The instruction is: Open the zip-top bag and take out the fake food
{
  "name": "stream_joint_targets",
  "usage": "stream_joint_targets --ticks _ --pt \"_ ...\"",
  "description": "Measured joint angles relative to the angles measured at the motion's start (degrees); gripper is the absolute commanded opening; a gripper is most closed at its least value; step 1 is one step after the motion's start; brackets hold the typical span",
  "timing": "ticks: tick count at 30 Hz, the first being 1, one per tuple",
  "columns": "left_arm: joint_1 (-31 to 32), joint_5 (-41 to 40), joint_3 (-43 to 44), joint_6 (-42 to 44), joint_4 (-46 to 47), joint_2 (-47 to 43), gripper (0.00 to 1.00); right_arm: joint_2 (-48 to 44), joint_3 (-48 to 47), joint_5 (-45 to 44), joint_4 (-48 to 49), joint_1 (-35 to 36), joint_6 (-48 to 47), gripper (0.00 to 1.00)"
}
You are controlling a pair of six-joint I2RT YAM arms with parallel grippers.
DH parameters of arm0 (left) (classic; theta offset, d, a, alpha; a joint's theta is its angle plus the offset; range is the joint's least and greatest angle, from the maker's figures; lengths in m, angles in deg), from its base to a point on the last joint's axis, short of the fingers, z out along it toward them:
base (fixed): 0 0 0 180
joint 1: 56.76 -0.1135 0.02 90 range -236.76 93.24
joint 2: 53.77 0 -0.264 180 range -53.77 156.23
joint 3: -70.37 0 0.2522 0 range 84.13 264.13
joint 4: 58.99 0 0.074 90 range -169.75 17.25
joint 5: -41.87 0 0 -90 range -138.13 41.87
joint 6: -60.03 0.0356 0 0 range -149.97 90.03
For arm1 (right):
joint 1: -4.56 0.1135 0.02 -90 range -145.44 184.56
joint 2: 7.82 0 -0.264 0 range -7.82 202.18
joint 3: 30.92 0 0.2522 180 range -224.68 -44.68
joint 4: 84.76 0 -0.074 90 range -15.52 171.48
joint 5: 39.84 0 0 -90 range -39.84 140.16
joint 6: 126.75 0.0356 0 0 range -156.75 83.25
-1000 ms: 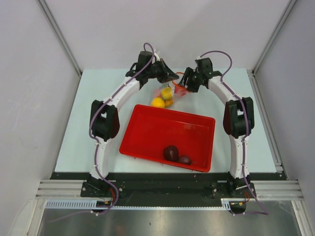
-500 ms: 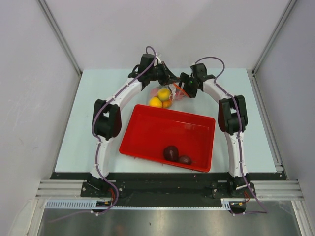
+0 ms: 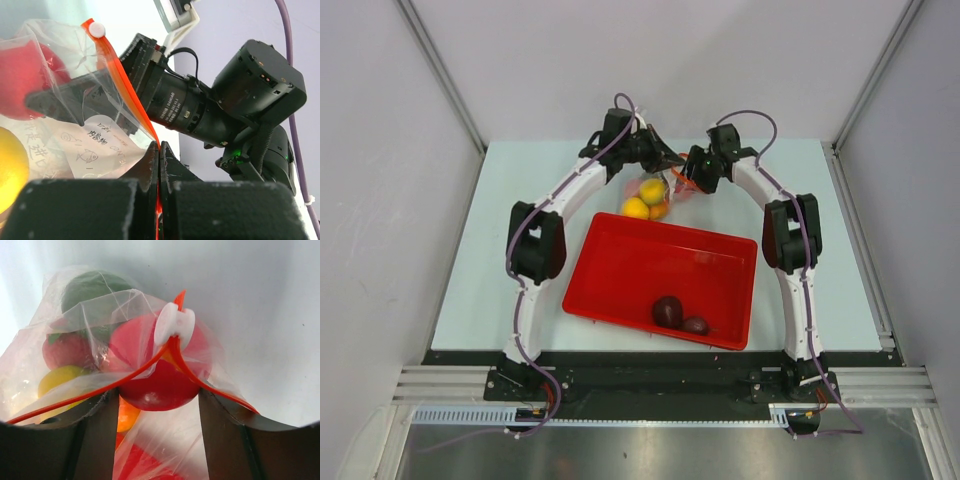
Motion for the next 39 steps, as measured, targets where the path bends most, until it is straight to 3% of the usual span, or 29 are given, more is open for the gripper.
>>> stream_joint_targets --ticks 10,20,32,39 --pt "-2.16 0.37 -0.46 -1.16 2.36 0.00 0.00 -5.77 -2.32 -3.28 -6.73 0.00 -2.14 0.33" --pt "-2.45 0.48 -1.77 -0.68 2.34 -0.07 0.00 -17.53 -2.12 -6.91 -13.05 0.00 -4.31 0.33" --pt "-2.49 0.52 -3.96 -0.68 2.67 -1.01 0.00 -47.74 28.48 -11.72 -16.96 4.44 -6.19 0.33" --pt "-2.51 0.55 -5.64 -0.70 3.21 -2.40 0.00 -58.05 40.92 -16.59 -23.80 16.02 -3.89 0.34"
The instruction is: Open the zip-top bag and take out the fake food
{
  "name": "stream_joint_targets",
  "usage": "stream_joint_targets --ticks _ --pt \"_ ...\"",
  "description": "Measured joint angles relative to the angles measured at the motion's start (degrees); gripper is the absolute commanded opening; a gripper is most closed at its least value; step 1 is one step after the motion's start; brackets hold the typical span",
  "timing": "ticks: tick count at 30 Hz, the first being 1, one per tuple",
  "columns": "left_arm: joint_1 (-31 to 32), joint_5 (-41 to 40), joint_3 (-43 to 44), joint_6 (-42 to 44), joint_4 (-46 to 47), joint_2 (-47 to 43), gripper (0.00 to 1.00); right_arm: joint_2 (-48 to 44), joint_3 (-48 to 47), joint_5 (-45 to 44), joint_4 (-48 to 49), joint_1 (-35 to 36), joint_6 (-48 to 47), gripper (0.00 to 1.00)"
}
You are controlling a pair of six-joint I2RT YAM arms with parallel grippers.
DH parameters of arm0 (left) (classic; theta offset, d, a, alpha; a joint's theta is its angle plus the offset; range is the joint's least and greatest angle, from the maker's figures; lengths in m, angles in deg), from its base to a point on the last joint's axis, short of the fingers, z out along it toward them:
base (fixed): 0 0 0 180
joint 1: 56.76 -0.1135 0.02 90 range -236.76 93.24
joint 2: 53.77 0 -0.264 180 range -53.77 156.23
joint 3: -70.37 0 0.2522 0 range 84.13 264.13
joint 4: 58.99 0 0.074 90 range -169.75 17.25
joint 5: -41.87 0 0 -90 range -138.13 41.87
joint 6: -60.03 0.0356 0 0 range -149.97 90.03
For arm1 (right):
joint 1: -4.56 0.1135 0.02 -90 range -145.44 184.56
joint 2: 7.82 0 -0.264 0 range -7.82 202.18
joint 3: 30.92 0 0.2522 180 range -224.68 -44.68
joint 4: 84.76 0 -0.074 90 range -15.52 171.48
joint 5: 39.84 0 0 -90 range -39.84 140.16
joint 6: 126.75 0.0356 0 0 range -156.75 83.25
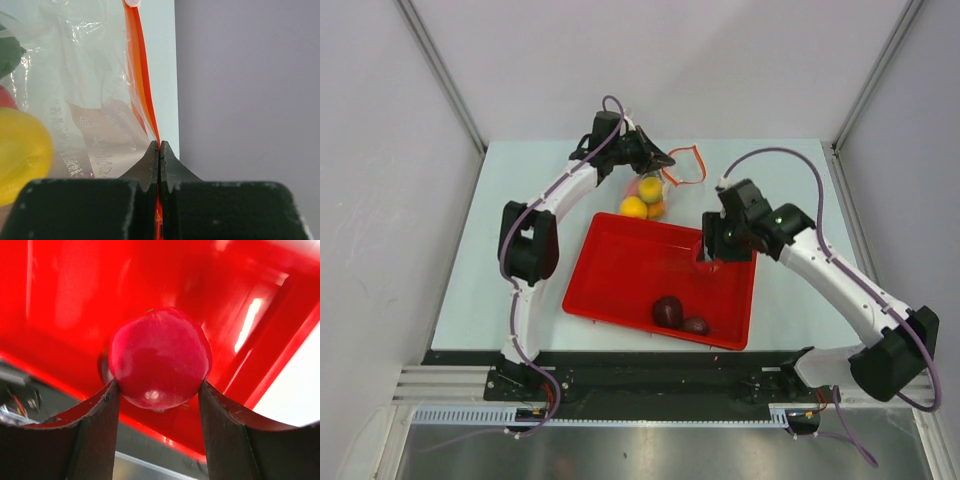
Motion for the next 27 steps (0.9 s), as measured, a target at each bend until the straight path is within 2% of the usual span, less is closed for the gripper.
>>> stream_joint_targets --ticks 7,12,14,15,18,19,22,25,27 --pt "-0.04 0.00 -2.16 -0.13 1.66 -1.46 0.00 -6.43 14.10 -1.79 -3.76 10.08 5.75 0.36" --pt "-0.04 0.00 -3.21 -0.39 2.12 -1.51 0.00 -8.79 21.22 -2.86 -4.44 11.32 8.04 0.38" --pt "-0.04 0.00 -3.65 -0.42 2.12 -1.60 0.00 -9.49 23.26 -2.86 -4.33 11.32 8.72 0.42" --pt "-0.04 0.00 -3.69 -0.39 2.10 -1.60 0.00 -9.70 24.39 -2.80 -3.91 11.32 9.01 0.45" --pt "-0.04 0.00 -4.09 -0.42 2.10 -1.90 0.00 -9.79 26.95 -2.10 -1.81 11.37 9.64 0.64" --pt "-0.04 0.00 -4.24 -0.42 2.10 -2.10 0.00 -9.77 27.34 -1.90 -1.44 11.41 9.75 0.74" --pt "-0.04 0.00 -4.35 -0.39 2.10 -2.58 0.00 -9.66 27.52 -1.55 -0.48 11.43 10.12 0.87" --pt "-0.04 -0.02 -4.35 -0.42 2.12 -3.10 0.00 -9.77 27.47 -1.33 0.42 11.45 10.45 0.96" --pt "-0.04 -0.04 -4.35 -0.42 2.12 -3.37 0.00 -9.79 27.10 -1.22 0.48 10.86 10.25 0.97"
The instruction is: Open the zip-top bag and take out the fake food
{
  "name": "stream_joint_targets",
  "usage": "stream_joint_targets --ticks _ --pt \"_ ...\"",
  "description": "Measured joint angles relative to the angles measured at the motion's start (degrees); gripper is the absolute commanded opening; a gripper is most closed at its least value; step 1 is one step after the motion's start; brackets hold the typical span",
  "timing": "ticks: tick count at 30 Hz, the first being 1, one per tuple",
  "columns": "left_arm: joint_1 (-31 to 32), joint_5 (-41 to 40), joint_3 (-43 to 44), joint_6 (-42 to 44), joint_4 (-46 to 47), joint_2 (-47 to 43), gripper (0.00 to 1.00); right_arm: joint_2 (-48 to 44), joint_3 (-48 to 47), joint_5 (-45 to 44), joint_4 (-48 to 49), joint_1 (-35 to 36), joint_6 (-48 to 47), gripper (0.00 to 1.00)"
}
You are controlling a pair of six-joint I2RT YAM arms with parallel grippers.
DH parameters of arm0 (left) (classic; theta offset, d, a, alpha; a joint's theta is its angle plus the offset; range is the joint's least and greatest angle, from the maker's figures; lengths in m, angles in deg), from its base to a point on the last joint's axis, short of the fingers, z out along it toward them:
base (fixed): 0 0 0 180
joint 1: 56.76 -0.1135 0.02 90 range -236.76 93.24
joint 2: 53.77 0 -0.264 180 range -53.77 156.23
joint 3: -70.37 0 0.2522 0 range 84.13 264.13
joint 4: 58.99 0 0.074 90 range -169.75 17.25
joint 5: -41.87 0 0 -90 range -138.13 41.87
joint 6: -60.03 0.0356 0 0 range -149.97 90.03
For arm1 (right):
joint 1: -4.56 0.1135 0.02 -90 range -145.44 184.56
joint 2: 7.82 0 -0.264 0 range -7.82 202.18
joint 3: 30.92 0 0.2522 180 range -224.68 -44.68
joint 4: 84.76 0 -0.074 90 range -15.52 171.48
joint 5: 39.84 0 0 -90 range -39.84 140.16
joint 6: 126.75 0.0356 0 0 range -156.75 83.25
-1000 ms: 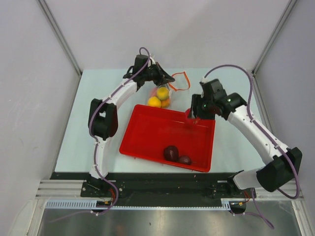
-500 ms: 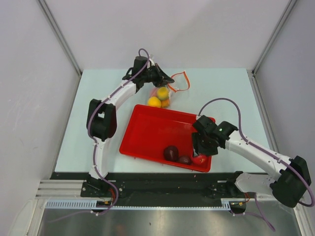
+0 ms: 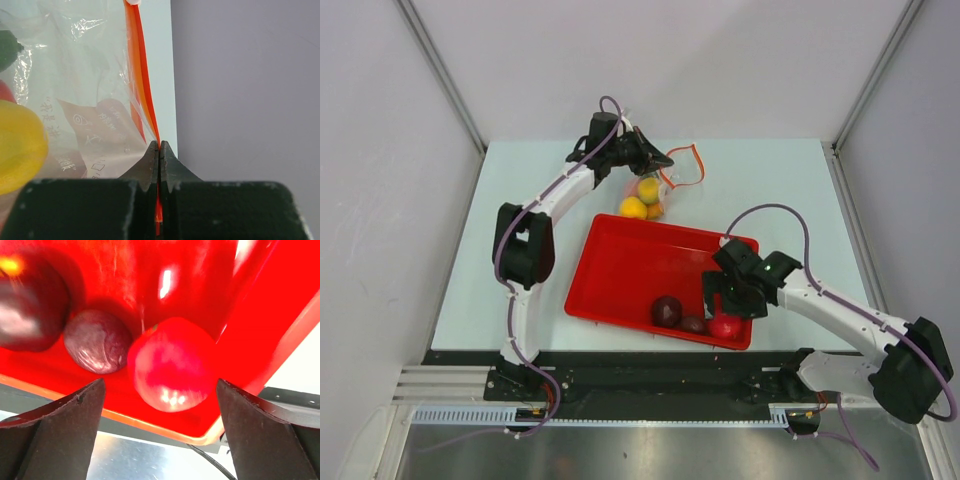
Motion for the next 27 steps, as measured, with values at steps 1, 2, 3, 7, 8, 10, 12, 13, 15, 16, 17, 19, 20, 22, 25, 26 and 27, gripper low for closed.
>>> stream_joint_targets --ticks 1,2,3,7,8,10,12,13,15,16,17,19,20,22,25,26,27 --pt "0.00 0.00 0.00 -0.02 0.00 -0.07 0.00 0.00 -0.48 -0.07 -0.02 -0.66 -0.31 0.96" --pt "0.00 0.00 0.00 -0.02 0.02 -0.13 0.00 0.02 -1.20 -0.11 -0.24 -1.62 -0.74 0.96" --pt "0.00 0.00 0.00 -0.02 0.02 -0.15 0.00 0.13 -2.34 -0.24 -0.48 -2.64 -1.18 0.96" --pt "0.00 0.00 0.00 -0.04 0.02 -0.15 0.00 1.57 -9.90 -1.03 0.31 -6.67 -3.89 0.95" --pt "0.00 0.00 0.00 -0.02 0.02 -0.15 0.00 2.19 -12.24 -1.18 1.33 -7.76 -4.83 0.94" --pt "0.00 0.00 0.00 -0.04 0.04 -0.15 0.00 3.61 -16.59 -1.20 4.24 -10.73 -6.27 0.91" --pt "0.00 -0.02 0.00 -0.04 0.04 -0.15 0.00 5.14 -19.61 -1.18 7.78 -13.86 -7.15 0.86" --pt "0.00 -0.02 0.00 -0.04 0.04 -0.15 0.00 6.56 -21.29 -0.74 9.51 -15.82 -7.37 0.85" --pt "0.00 -0.02 0.00 -0.04 0.04 -0.17 0.00 9.84 -24.50 0.00 13.79 -18.97 -7.50 0.79" --pt "0.00 -0.04 0.00 -0.04 0.02 -0.20 0.00 12.07 -26.32 0.55 15.30 -20.55 -7.50 0.78" --pt "0.00 -0.07 0.00 -0.04 0.02 -0.24 0.00 14.34 -28.28 1.22 17.00 -21.79 -7.52 0.76" --pt "0.00 -0.09 0.00 -0.04 0.00 -0.35 0.00 19.30 -32.54 2.27 19.58 -23.61 -7.45 0.70" --pt "0.00 -0.09 0.00 -0.04 0.00 -0.37 0.00 22.10 -35.21 2.82 20.22 -24.11 -7.52 0.68" --pt "0.00 -0.09 0.00 -0.04 -0.02 -0.46 0.00 27.06 -40.13 3.85 21.94 -24.44 -7.69 0.55" --pt "0.00 -0.11 0.00 -0.02 -0.07 -0.59 0.00 35.41 -49.51 5.97 23.21 -24.50 -7.93 0.38" --pt "0.00 -0.13 0.00 -0.02 -0.11 -0.68 0.00 38.05 -52.48 6.67 23.06 -24.55 -7.87 0.36" --pt "0.02 -0.13 0.00 -0.02 -0.20 -0.76 0.00 40.65 -55.17 7.74 23.37 -24.59 -7.58 0.33"
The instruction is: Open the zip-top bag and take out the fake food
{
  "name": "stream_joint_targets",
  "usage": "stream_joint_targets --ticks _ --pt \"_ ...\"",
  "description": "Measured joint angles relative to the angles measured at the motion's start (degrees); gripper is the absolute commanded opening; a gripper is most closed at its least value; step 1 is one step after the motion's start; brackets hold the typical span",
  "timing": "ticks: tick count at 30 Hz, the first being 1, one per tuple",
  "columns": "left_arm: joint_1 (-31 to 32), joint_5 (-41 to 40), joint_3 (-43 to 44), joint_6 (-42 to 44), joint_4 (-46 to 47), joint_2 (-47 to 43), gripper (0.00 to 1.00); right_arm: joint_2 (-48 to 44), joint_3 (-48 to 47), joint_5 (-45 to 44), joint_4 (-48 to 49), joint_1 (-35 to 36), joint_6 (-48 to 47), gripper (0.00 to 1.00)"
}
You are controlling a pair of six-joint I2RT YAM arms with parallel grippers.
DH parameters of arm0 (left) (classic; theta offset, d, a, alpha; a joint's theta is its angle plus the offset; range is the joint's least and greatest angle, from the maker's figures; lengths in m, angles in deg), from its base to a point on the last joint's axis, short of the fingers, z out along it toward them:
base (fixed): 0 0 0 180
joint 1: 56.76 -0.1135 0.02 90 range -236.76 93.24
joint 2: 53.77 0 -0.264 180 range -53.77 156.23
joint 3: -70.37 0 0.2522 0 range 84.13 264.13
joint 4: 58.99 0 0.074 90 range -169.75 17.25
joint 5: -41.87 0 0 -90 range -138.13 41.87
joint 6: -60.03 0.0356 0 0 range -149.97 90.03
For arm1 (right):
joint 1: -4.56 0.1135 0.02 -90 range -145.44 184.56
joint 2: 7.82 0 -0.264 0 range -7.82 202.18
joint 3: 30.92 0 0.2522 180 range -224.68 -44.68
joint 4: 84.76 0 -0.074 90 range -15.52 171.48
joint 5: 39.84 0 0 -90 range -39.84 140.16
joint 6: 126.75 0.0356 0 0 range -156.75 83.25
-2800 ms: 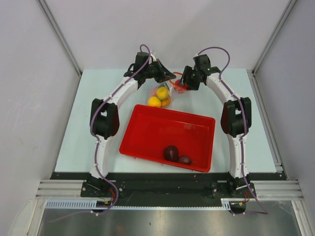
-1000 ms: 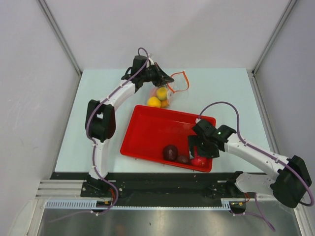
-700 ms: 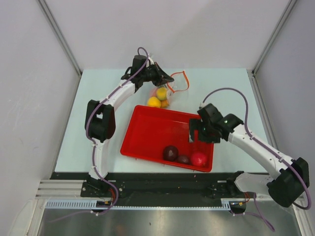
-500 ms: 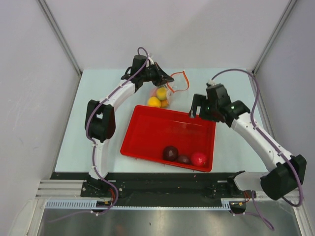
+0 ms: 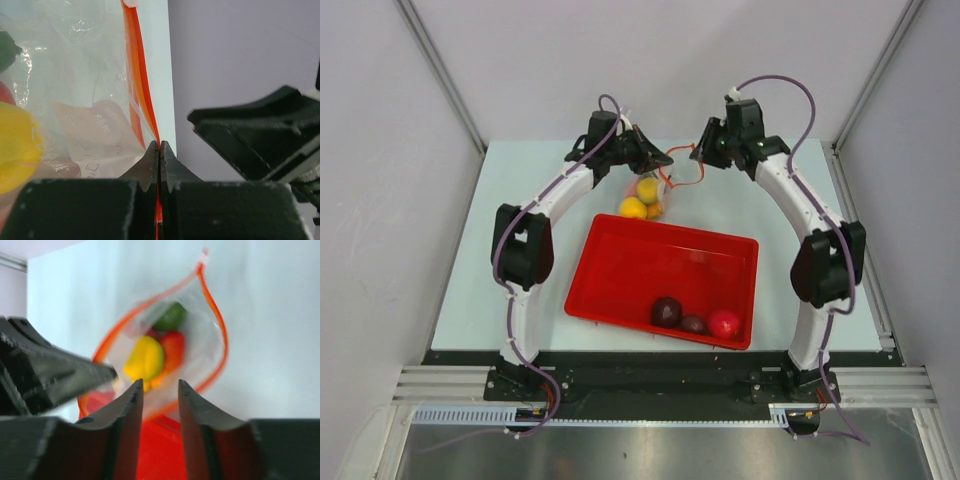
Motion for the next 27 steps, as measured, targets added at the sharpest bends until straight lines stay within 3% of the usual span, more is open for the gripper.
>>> stream_joint_targets --ticks 4,13,27 --pt "0.13 -0.39 0.00 0.07 -0.04 -0.46 0.00 8.33 -7.72 3.76 1.22 -0.15 1.86 0.33" --pt "0.52 -2.14 0.76 0.39 0.33 -1.36 0.00 18.40 -9.81 13.53 2.93 -0.07 8.46 0.37" --pt "0.98 -2.56 5.53 0.07 -0.83 -1.18 0.00 20.48 -8.70 21.11 5.95 1.79 11.78 0.77"
